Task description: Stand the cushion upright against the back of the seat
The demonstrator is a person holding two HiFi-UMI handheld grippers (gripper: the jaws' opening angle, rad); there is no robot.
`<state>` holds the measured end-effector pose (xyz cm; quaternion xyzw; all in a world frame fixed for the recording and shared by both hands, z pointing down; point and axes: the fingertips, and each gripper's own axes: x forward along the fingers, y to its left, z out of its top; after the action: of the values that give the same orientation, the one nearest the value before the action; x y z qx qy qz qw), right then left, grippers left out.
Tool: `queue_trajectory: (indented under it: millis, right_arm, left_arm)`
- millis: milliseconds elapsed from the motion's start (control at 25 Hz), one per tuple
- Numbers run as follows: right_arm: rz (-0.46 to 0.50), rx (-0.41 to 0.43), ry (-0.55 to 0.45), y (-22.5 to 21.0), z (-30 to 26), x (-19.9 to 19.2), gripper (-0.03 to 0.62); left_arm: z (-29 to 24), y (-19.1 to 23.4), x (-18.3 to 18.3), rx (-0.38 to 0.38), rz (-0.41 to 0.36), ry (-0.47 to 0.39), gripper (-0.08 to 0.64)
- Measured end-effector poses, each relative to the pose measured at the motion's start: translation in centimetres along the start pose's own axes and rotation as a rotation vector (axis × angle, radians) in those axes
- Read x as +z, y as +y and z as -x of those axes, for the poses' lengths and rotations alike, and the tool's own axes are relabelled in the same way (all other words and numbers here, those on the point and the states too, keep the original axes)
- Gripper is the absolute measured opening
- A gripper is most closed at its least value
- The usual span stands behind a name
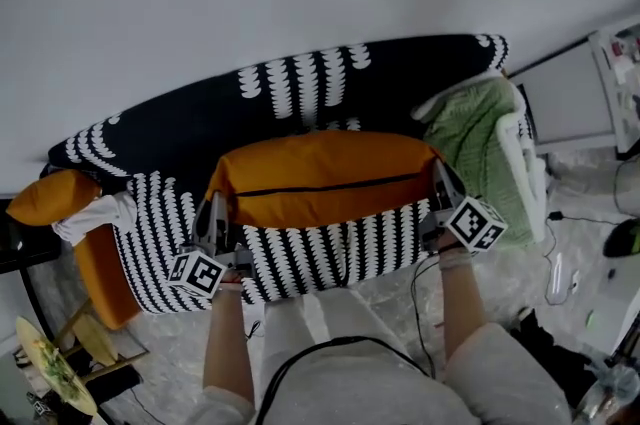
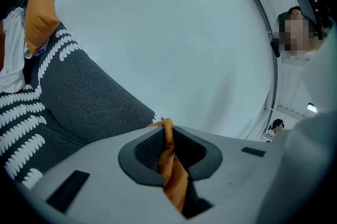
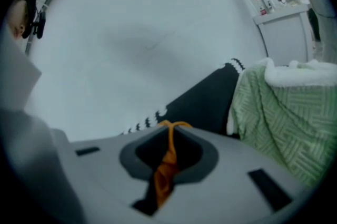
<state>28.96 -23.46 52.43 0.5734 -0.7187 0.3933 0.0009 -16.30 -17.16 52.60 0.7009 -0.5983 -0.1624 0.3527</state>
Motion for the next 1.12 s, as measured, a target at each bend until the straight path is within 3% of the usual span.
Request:
queue_trajectory:
  millis: [520, 1120]
  right_arm:
    - [0.020, 0.026, 0.016, -0.3, -5.1, 2.6, 0.037]
    - [0.020, -0.008, 0.038, -0.8, -11.1, 4.6, 0.037]
  left_arm:
    - [-2.7, 0.3, 0.5, 0.045, 0.015, -0.025, 0.069]
    - [-7.0, 1.0, 2.1, 0.031, 0.047, -0.027, 0.071]
